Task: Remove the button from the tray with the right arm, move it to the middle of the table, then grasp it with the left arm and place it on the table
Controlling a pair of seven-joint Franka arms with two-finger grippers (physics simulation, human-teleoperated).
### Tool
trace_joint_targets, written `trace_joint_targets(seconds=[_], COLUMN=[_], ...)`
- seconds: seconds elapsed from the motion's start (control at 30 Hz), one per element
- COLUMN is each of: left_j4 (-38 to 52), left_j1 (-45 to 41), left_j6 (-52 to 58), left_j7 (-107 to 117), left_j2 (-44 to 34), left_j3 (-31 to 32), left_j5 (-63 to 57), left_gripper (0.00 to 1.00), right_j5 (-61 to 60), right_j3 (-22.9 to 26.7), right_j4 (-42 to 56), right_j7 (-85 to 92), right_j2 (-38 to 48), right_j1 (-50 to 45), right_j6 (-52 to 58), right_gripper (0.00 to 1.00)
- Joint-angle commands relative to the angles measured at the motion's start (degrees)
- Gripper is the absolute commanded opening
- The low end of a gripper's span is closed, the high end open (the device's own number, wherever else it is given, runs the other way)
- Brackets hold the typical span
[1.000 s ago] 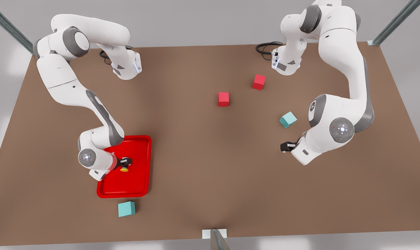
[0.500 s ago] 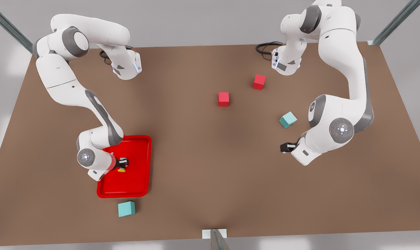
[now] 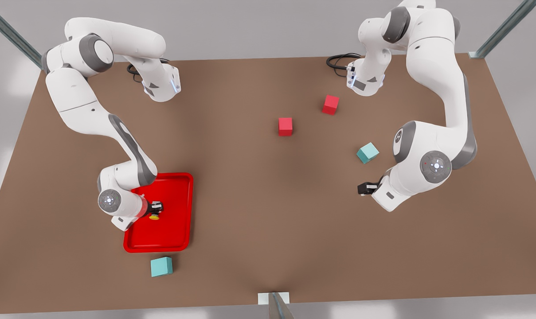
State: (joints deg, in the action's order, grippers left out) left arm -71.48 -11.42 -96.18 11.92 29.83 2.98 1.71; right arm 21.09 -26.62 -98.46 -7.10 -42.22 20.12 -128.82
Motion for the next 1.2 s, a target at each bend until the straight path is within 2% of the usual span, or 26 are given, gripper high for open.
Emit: trace_joint_targets(seconds=[0.0, 0.37, 0.6, 0.63, 0.73, 0.87, 1.17], left_j4=[0.03, 0.03, 0.03, 0.03, 0.03, 0.03, 0.03], left_j1=[0.08, 0.17, 0.08, 0.08, 0.08, 0.08, 0.00], left_j6=[0.03, 0.03, 0.03, 0.03, 0.03, -0.06, -0.76], left_j7=[0.38, 0.38, 0.47, 0.47, 0.38, 0.38, 0.38], left_j2=[-0.12, 0.49, 0.32, 0.40, 0.49, 0.58, 0.32], left_j3=[0.01, 0.01, 0.01, 0.01, 0.01, 0.01, -0.08], left_j5=[-0.04, -0.04, -0.04, -0.04, -0.04, -0.04, -0.04], left_gripper=[1.00, 1.00, 1.00, 1.00, 1.00, 1.00, 1.00], right_j5=[-0.09, -0.09, 0.00, 0.00, 0.00, 0.00, -0.44], right_j3=[-0.01, -0.01, -0.01, -0.01, -0.01, -0.01, -0.10], right_j4=[0.02, -0.59, -0.68, -0.68, -0.68, -0.68, -1.12], right_j7=[-0.37, -0.54, -0.54, -0.63, -0.63, -1.60, -1.69], right_j2=[0.29, 0.38, -0.15, -0.15, 0.03, 0.21, 2.49], right_j1=[0.01, -0.08, -0.34, -0.34, -0.17, -0.17, -0.78], right_j6=[0.41, 0.59, 0.41, 0.41, 0.77, 0.94, 2.61], right_gripper=[0.61, 0.61, 0.67, 0.65, 0.51, 0.43, 0.41])
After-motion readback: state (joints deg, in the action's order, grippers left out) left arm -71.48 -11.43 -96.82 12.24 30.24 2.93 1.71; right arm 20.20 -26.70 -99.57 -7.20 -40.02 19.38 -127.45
